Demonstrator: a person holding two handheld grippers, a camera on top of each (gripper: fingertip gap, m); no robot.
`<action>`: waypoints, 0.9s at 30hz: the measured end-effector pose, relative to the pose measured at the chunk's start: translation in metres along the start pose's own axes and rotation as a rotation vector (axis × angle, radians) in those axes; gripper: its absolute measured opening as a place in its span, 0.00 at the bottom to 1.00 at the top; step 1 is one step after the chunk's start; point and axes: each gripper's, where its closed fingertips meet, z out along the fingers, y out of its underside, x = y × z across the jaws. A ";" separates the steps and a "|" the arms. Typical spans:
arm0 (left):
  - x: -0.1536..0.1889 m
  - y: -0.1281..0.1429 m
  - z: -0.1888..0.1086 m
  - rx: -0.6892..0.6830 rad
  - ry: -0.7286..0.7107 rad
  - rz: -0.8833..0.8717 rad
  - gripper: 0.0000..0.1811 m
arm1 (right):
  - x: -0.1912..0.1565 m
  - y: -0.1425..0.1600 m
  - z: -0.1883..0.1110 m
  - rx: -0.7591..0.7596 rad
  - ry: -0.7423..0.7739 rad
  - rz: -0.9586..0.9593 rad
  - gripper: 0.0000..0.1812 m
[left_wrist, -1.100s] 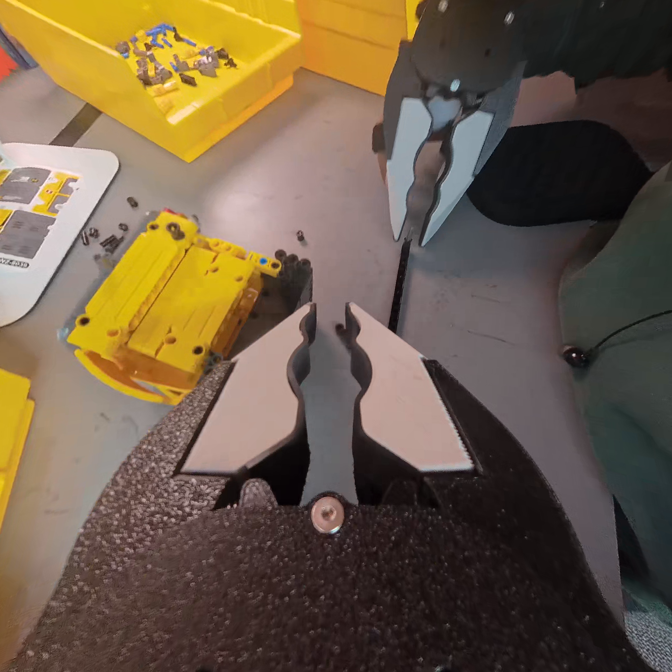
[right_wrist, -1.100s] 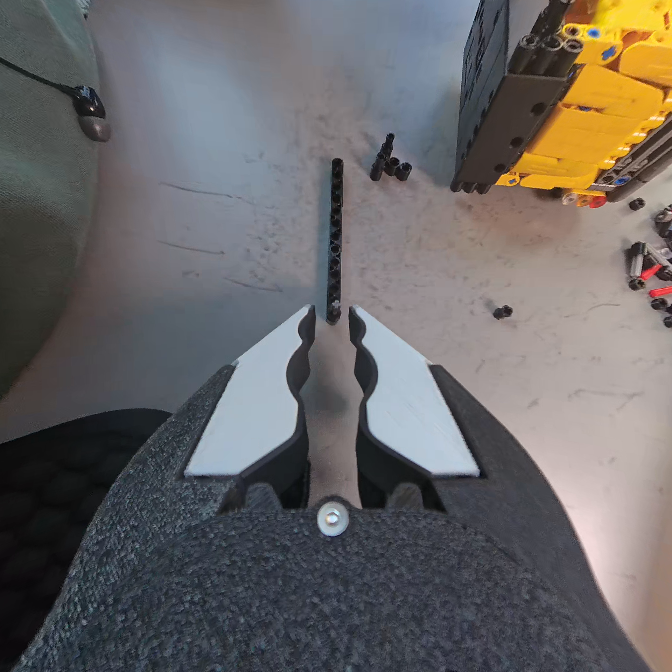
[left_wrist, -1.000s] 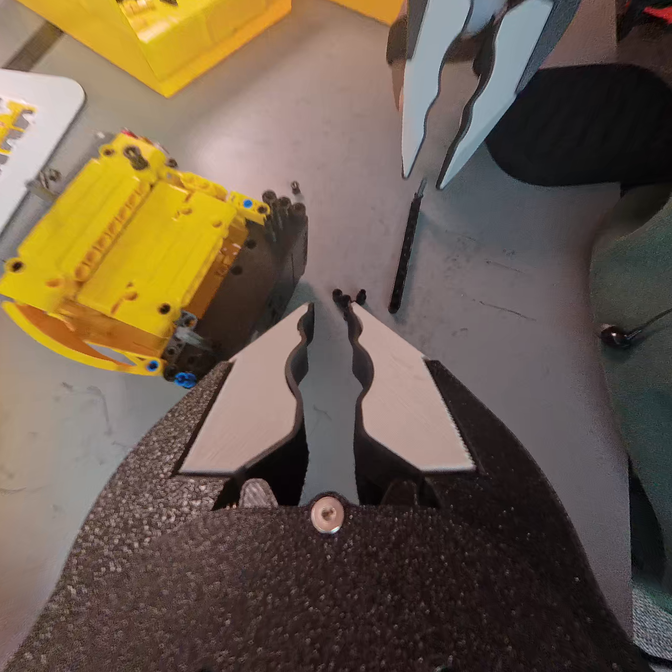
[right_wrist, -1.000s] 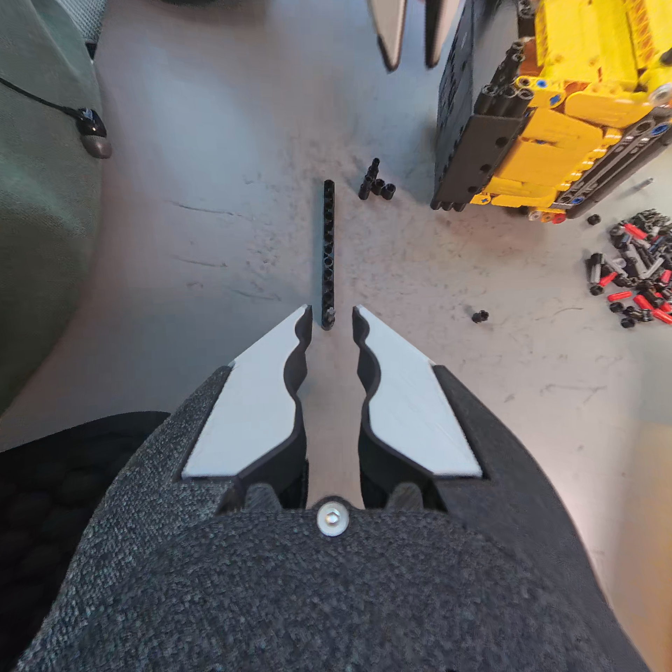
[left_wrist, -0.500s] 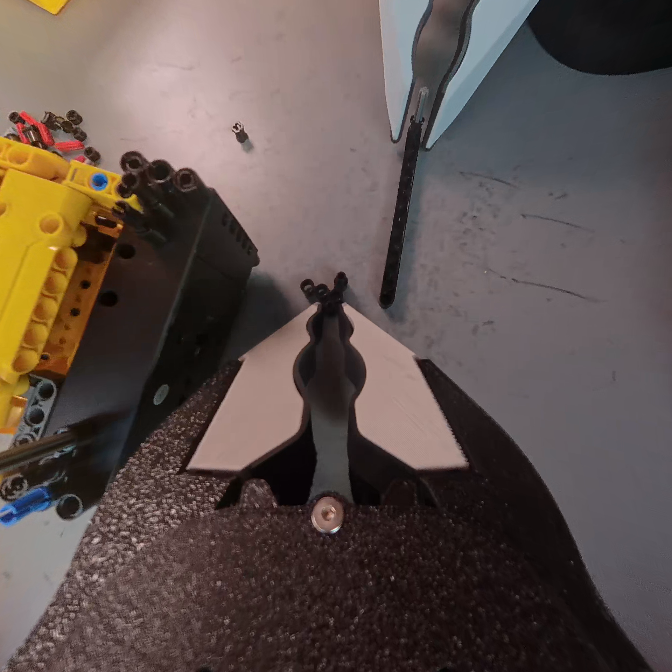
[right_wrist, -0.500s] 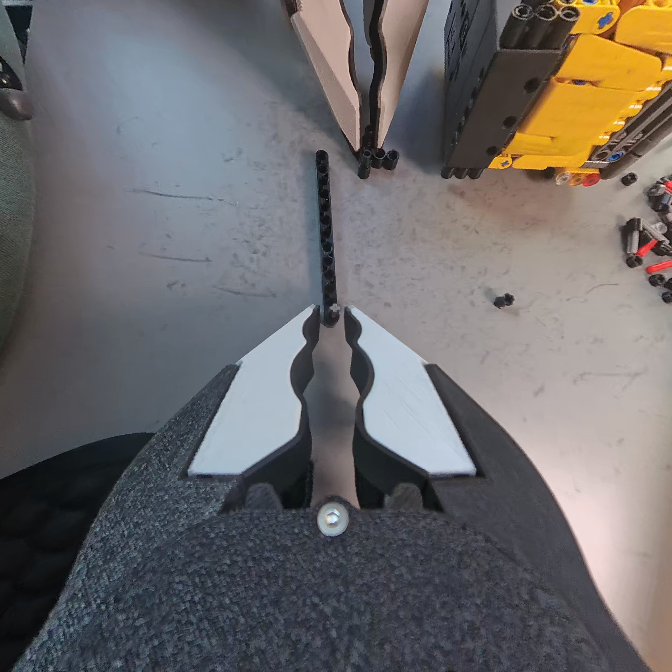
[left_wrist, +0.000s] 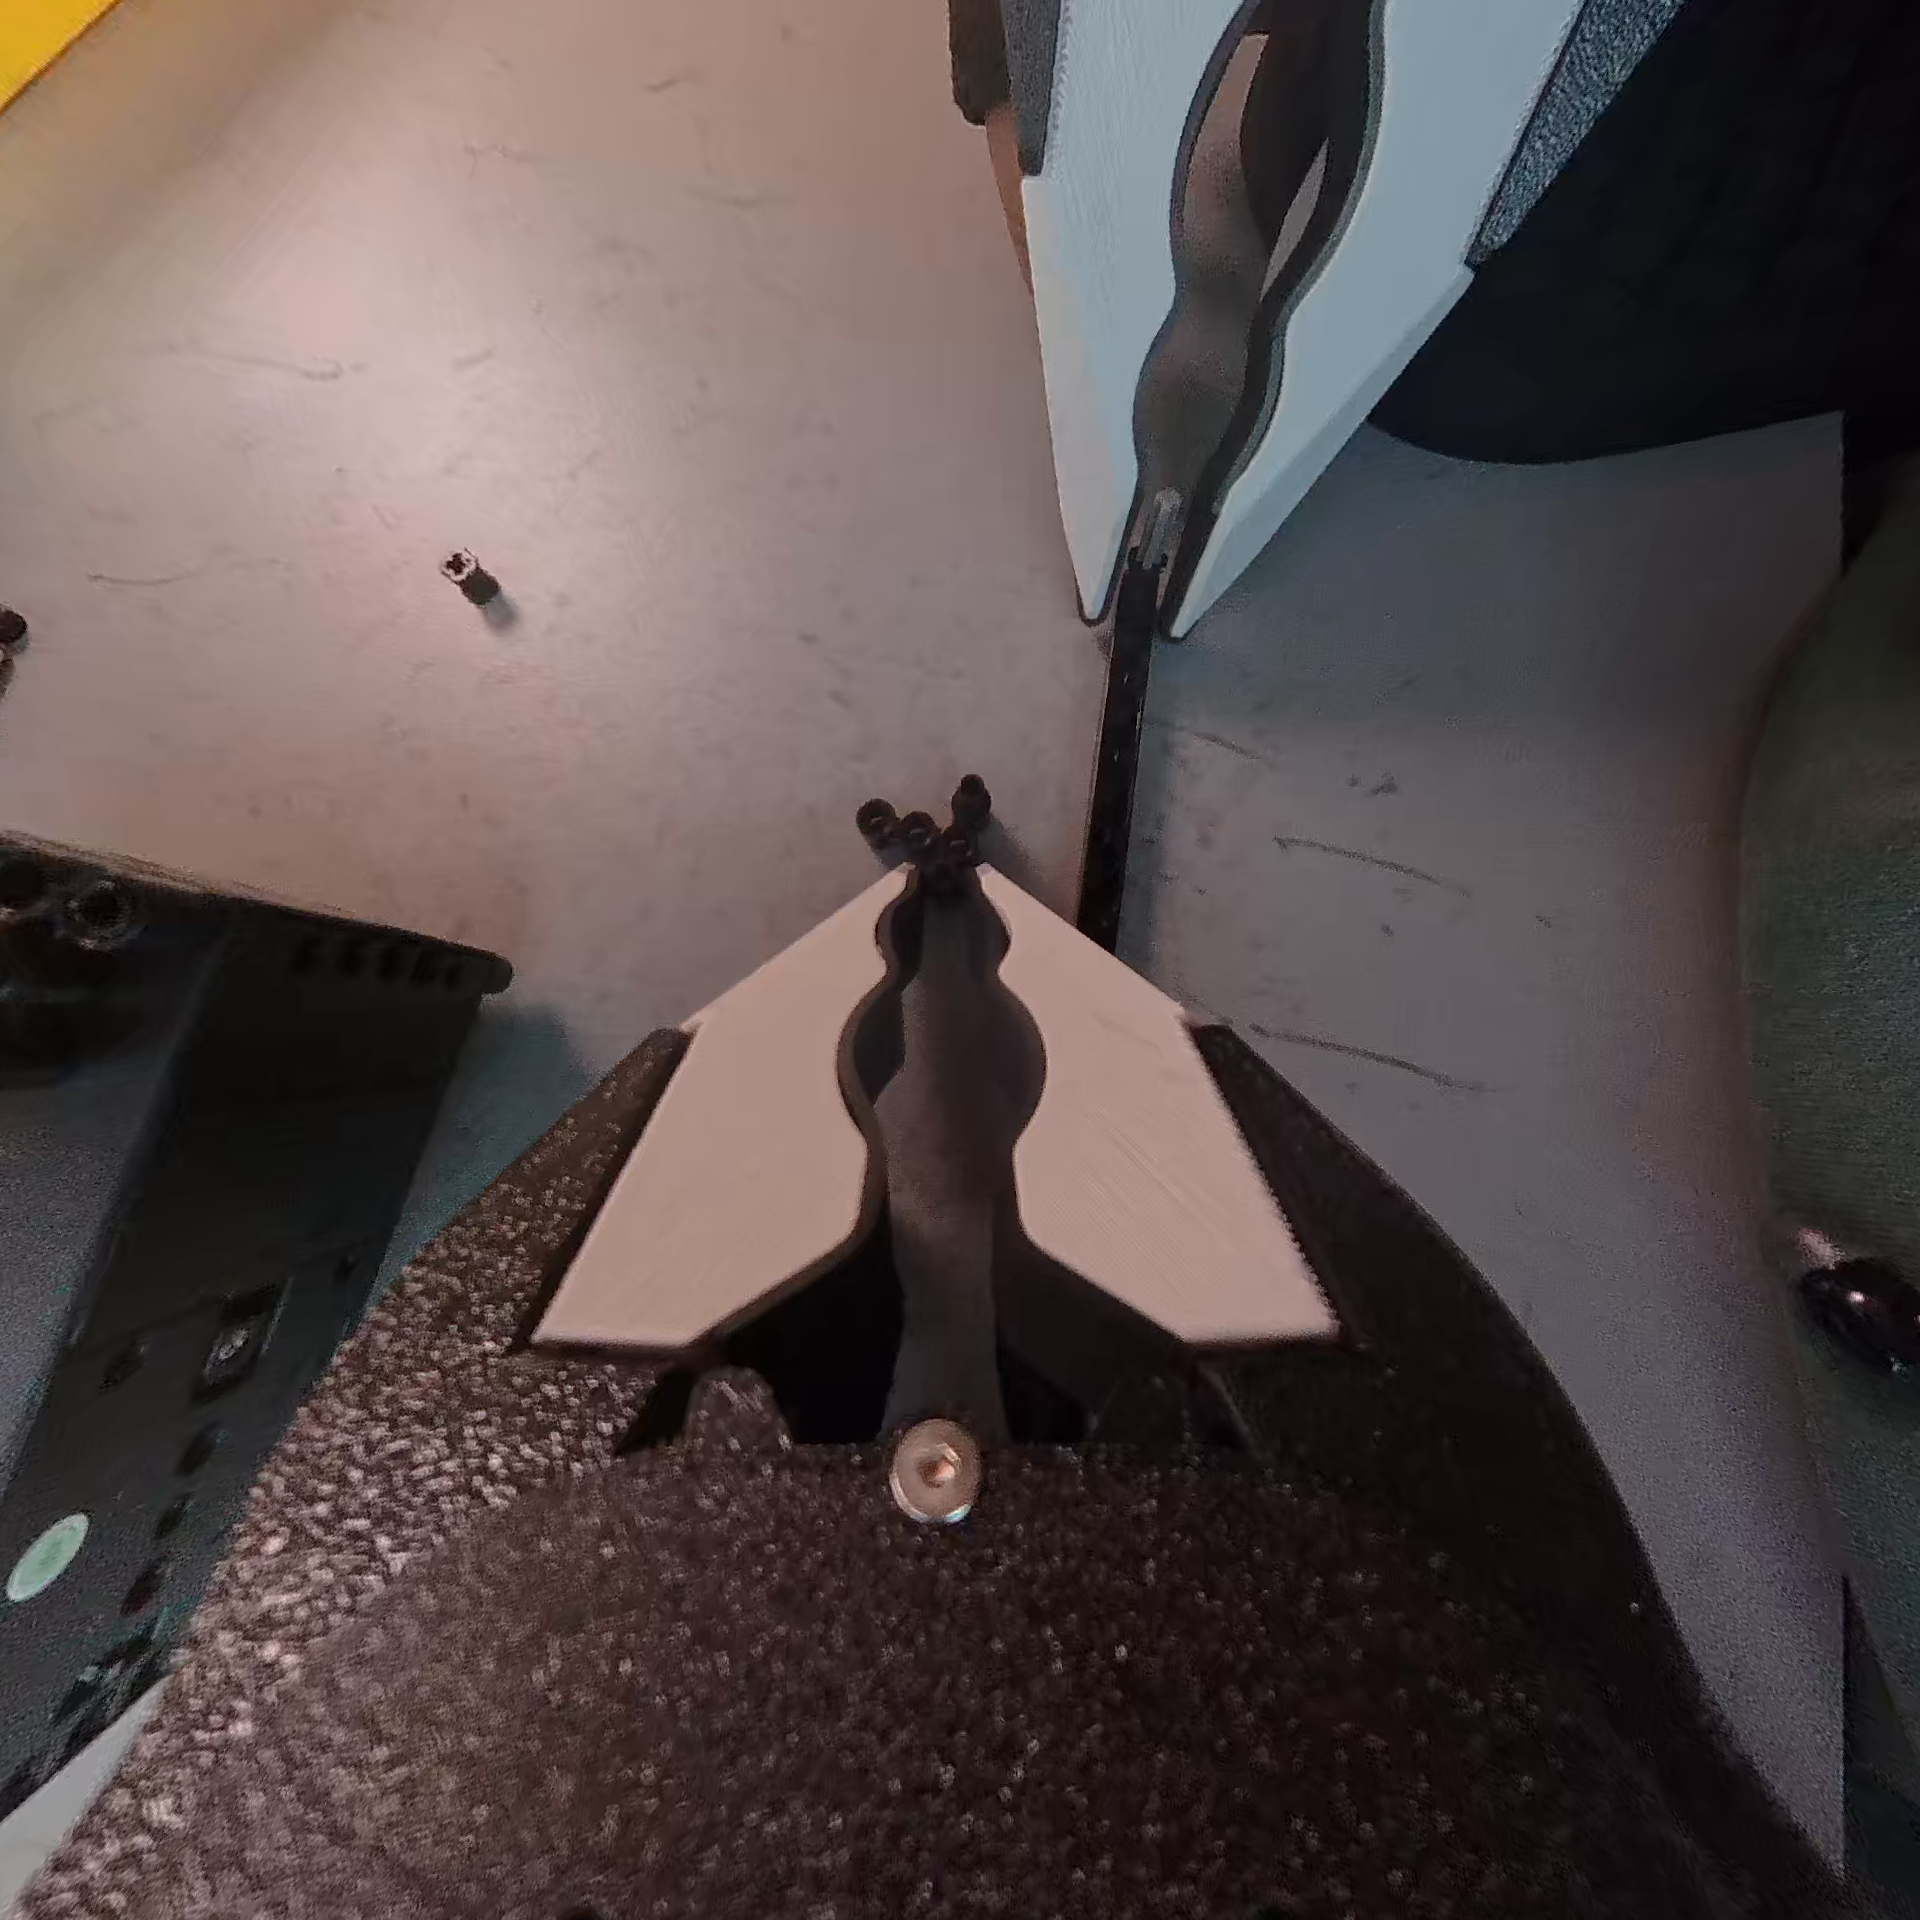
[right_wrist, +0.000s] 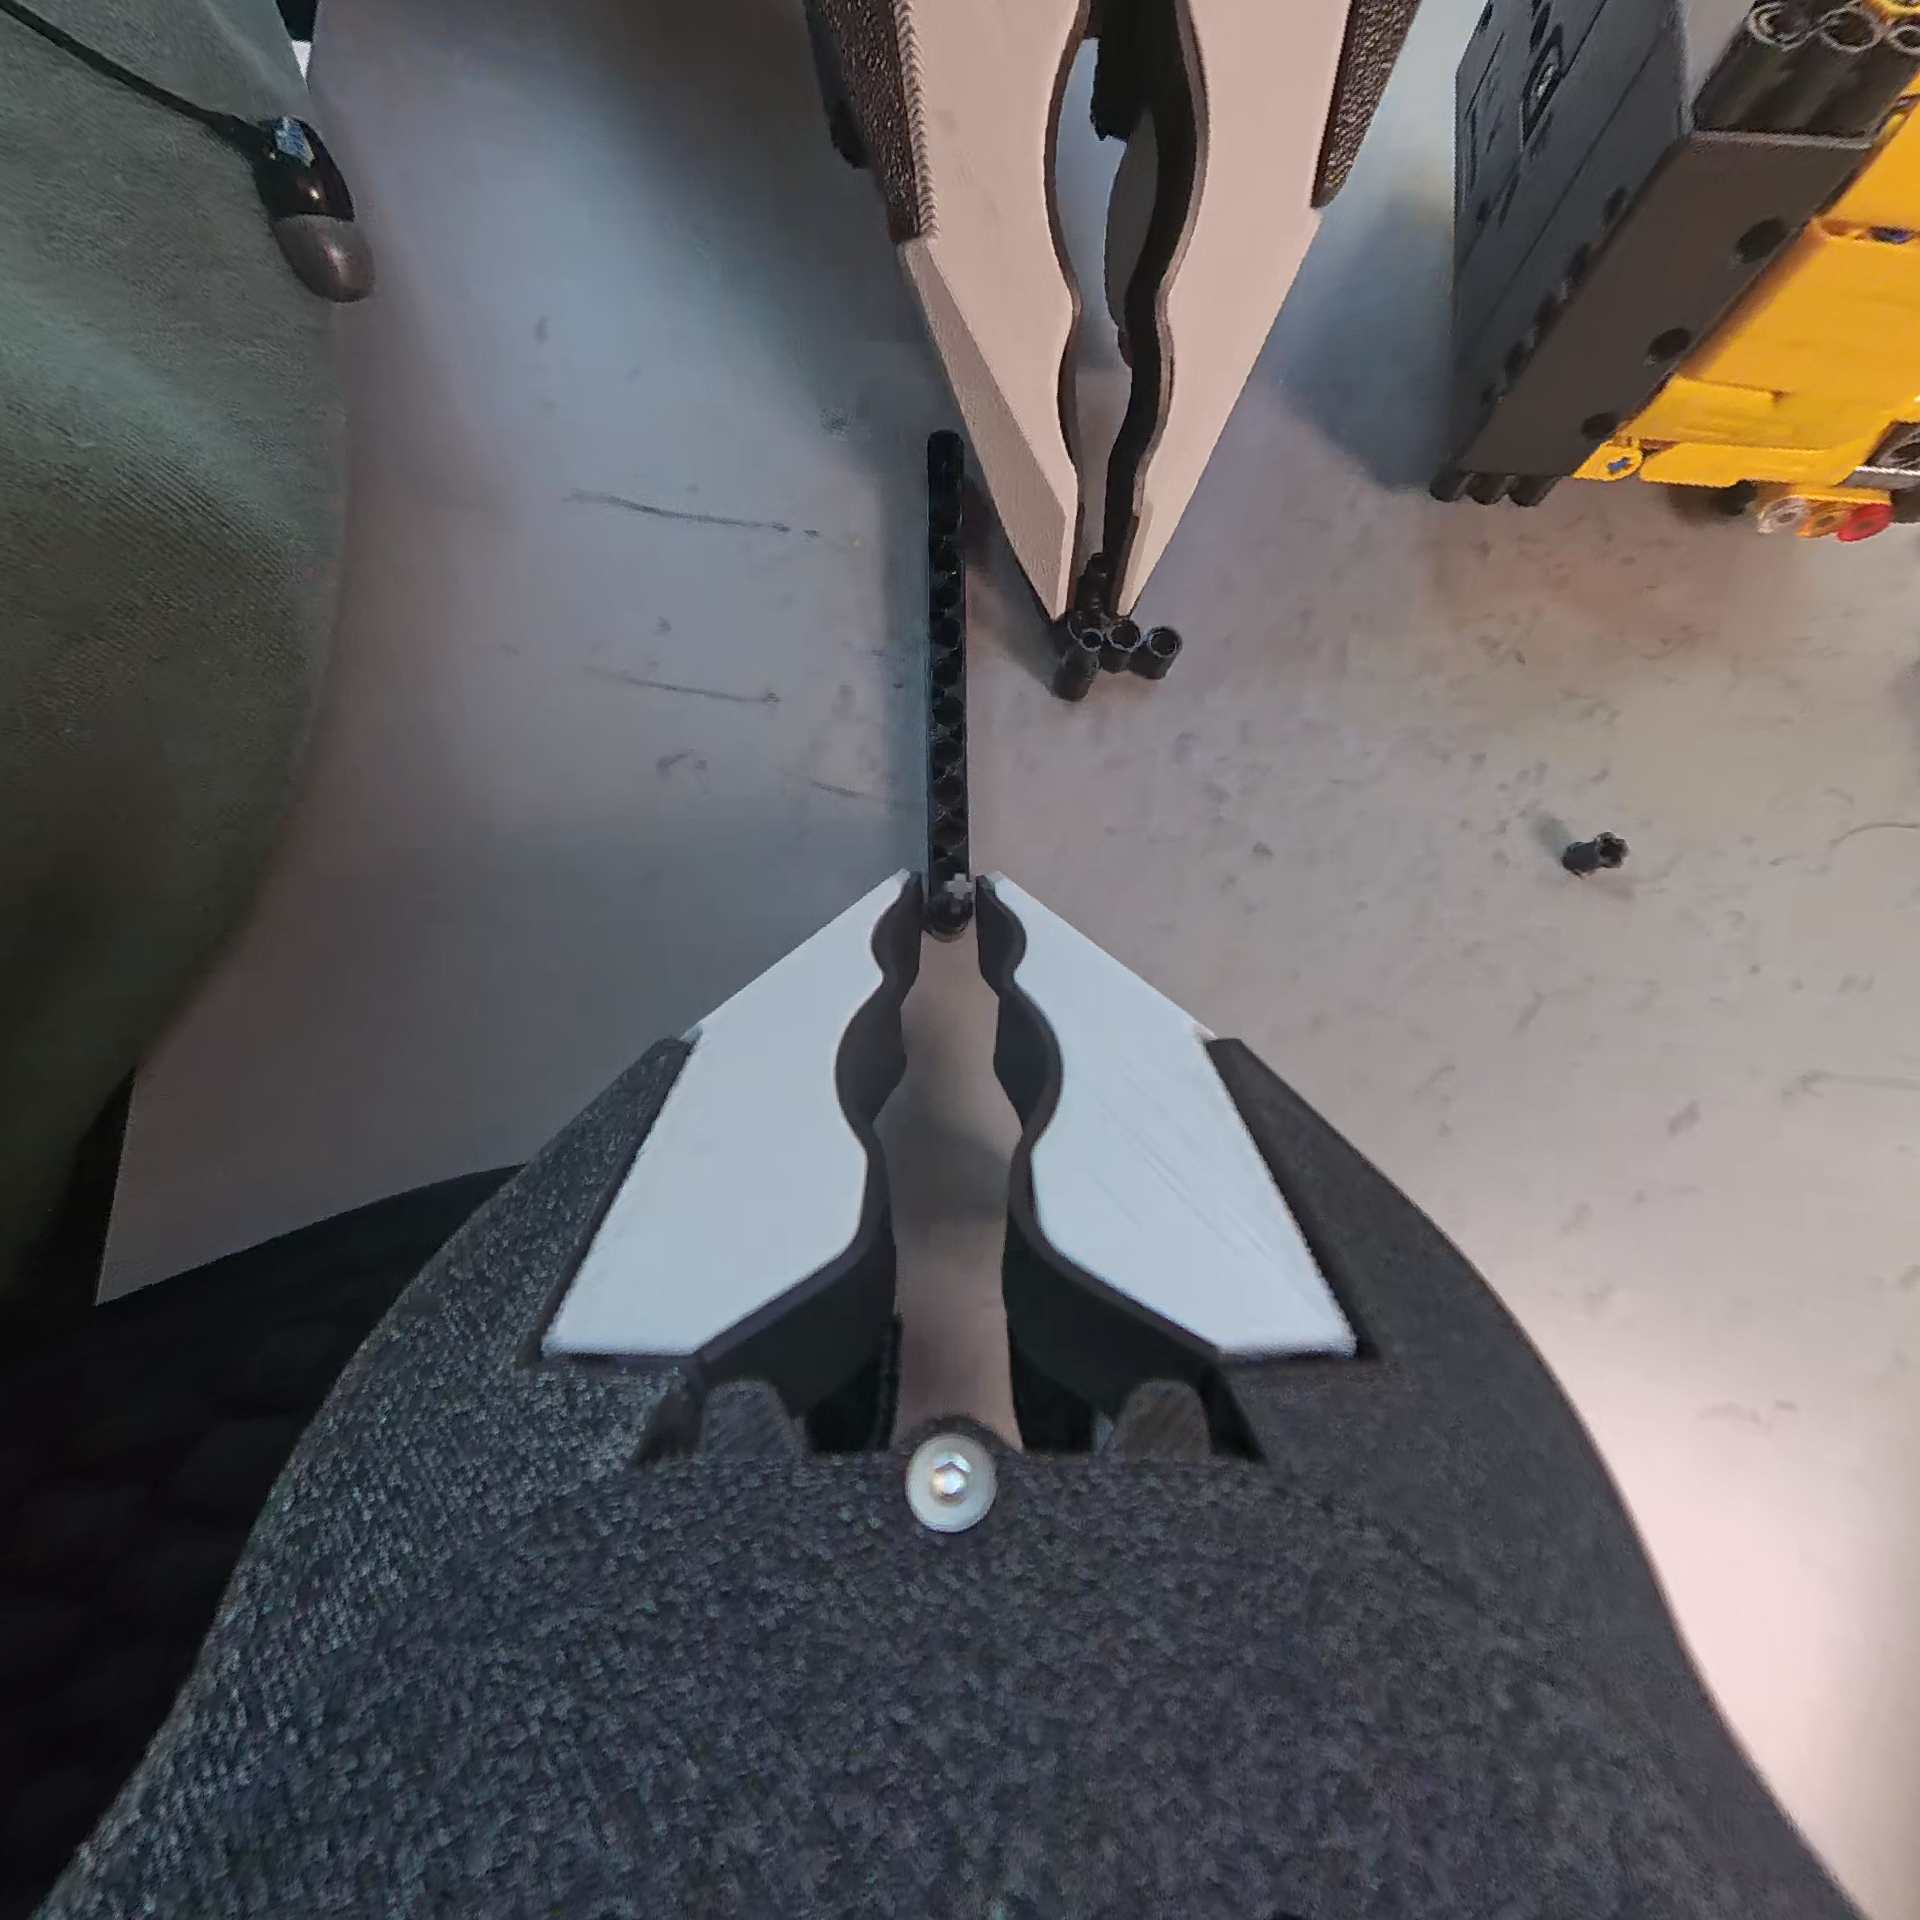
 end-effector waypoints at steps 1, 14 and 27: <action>0.001 -0.001 0.001 0.001 -0.001 -0.006 0.03 | 0.000 0.000 0.001 0.001 -0.004 0.003 0.07; 0.002 -0.010 -0.013 0.114 0.038 -0.028 0.09 | 0.005 -0.010 0.010 0.028 -0.040 0.005 0.04; 0.001 -0.023 -0.050 0.286 0.102 0.028 0.09 | 0.034 -0.048 -0.010 0.196 0.034 -0.013 0.04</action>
